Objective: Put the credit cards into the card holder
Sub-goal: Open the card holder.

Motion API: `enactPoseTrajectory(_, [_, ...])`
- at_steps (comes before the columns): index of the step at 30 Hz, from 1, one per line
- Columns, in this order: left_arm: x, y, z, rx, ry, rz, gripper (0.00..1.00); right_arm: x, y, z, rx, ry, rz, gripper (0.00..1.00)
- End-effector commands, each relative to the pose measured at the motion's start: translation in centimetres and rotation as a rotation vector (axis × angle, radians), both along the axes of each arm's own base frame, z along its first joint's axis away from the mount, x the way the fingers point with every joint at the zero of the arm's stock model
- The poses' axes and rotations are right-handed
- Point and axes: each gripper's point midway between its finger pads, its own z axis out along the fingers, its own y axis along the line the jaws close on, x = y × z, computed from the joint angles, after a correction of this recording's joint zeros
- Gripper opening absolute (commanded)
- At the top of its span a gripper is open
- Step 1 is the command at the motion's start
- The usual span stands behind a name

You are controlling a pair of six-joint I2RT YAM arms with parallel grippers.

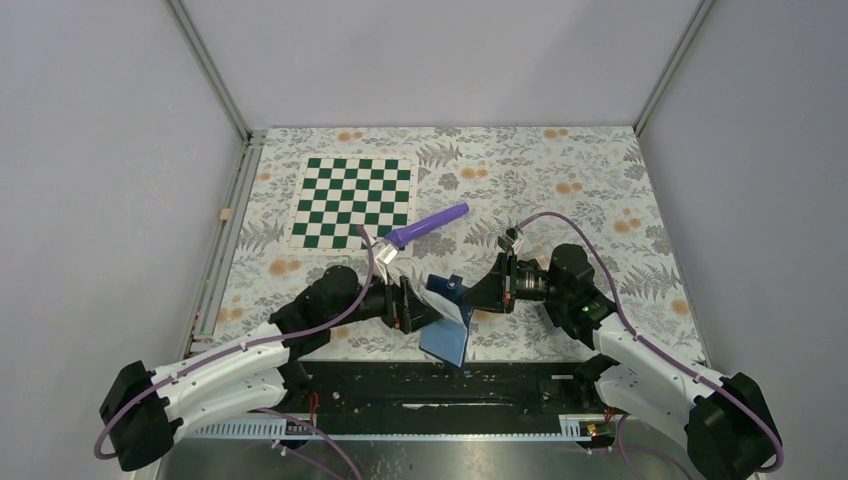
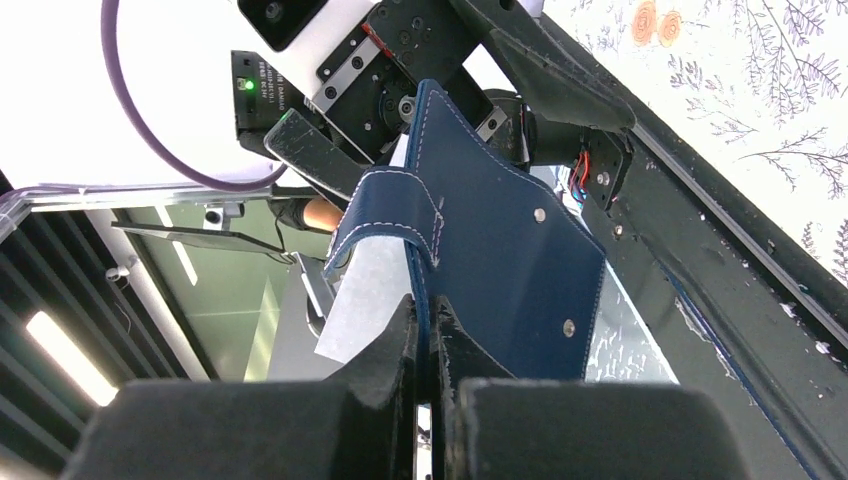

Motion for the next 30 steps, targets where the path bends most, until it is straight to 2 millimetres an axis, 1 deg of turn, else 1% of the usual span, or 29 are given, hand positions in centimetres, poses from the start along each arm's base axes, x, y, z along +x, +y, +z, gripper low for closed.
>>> enactPoseTrajectory(1, [-0.5,0.0,3.6,-0.179,-0.064,-0.031,0.88,-0.6,0.1,2.7,0.071,-0.073,0.050,0.00])
enactPoseTrajectory(8, [-2.2,0.8,6.6,-0.381,-0.121,-0.089,0.81,-0.9,0.2,2.8,0.083,-0.083,0.089,0.00])
enactPoseTrajectory(11, [-2.8,0.6,7.2,-0.411,-0.111,-0.123,0.76,-1.0,0.2,3.0,0.092,-0.086,0.103,0.00])
enactPoseTrajectory(14, [-3.2,0.0,7.4,-0.406,-0.086,-0.170,0.70,-1.0,0.2,3.0,0.093,-0.089,0.101,0.00])
enactPoseTrajectory(18, [-3.2,-0.4,7.8,-0.423,-0.079,-0.184,0.61,-1.1,0.2,3.1,0.094,-0.089,0.111,0.00])
enactPoseTrajectory(19, [-3.1,-0.4,8.1,-0.436,-0.081,-0.181,0.58,-1.1,0.2,3.1,0.094,-0.092,0.113,0.00])
enactPoseTrajectory(21, [-3.0,-0.4,8.6,-0.460,-0.084,-0.173,0.46,-1.1,0.2,2.7,0.087,-0.093,0.112,0.00])
enactPoseTrajectory(24, [-2.8,-0.4,8.9,-0.465,-0.078,-0.163,0.32,-1.1,0.1,2.0,0.062,-0.092,0.108,0.00])
enactPoseTrajectory(27, [-2.6,-0.4,9.1,-0.470,-0.071,-0.151,0.13,-1.1,0.1,1.4,0.043,-0.095,0.106,0.00])
enactPoseTrajectory(28, [-2.6,-0.4,9.1,-0.471,-0.071,-0.145,0.05,-1.1,0.1,1.3,0.036,-0.095,0.107,0.00])
enactPoseTrajectory(29, [-2.5,-0.3,9.1,-0.466,-0.070,-0.137,0.00,-1.1,0.1,1.1,0.028,-0.097,0.107,0.05])
enactPoseTrajectory(30, [-2.3,-0.3,8.9,-0.452,-0.061,-0.124,0.00,-1.1,0.1,1.1,0.020,-0.106,0.106,0.13])
